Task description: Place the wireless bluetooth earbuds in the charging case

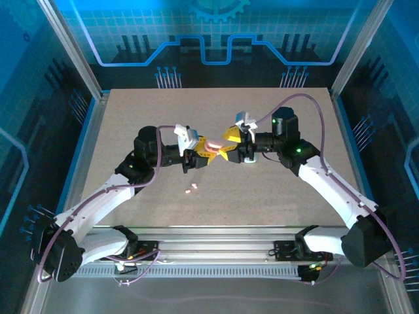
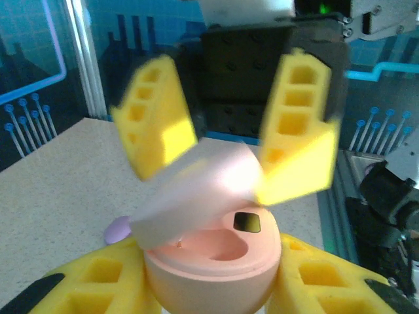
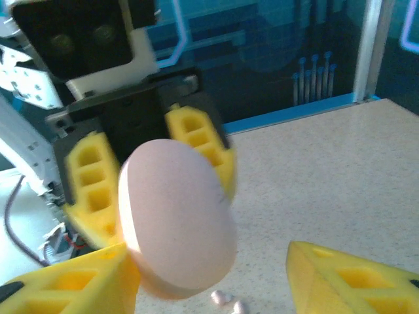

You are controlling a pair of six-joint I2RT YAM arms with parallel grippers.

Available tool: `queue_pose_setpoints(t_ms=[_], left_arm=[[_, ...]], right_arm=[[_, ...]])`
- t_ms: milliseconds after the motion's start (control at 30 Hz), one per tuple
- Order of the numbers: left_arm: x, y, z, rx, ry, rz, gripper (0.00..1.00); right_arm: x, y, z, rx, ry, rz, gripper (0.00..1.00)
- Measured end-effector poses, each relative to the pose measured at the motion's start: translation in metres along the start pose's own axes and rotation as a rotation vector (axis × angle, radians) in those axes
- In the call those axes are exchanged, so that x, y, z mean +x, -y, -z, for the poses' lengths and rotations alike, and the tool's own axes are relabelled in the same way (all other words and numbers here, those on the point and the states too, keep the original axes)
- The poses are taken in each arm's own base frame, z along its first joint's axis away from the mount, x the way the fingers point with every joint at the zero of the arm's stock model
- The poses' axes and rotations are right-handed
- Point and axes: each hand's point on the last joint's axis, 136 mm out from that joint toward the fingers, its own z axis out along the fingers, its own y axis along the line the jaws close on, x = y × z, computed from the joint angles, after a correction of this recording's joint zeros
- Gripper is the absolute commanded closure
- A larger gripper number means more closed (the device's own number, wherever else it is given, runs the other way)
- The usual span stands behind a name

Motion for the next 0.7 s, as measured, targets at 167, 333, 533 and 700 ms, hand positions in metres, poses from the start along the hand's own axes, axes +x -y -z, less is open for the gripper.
queue_pose_setpoints(t_ms=[167, 333, 533, 700], left_arm=[[0.001, 0.013, -0.004, 0.049, -0.003, -0.001, 0.69], [0.001, 0.012, -0.004, 0.043, 0.000, -0.001, 0.69], [0.009, 0.001, -0.002, -0.035, 0.025, 0.005, 0.69], [0.016, -0.011, 0.000, -0.118, 0.062, 0.012, 0.70]], right_arm=[[-0.007, 0.015, 0.005, 0.073, 0.018, 0.009, 0.38], [-0.008, 0.015, 0.005, 0.069, 0.019, 0.006, 0.36], [-0.019, 0.007, 0.013, 0.077, 0.045, 0.009, 0.31], [-0.044, 0.001, 0.029, 0.149, 0.098, 0.040, 0.31]])
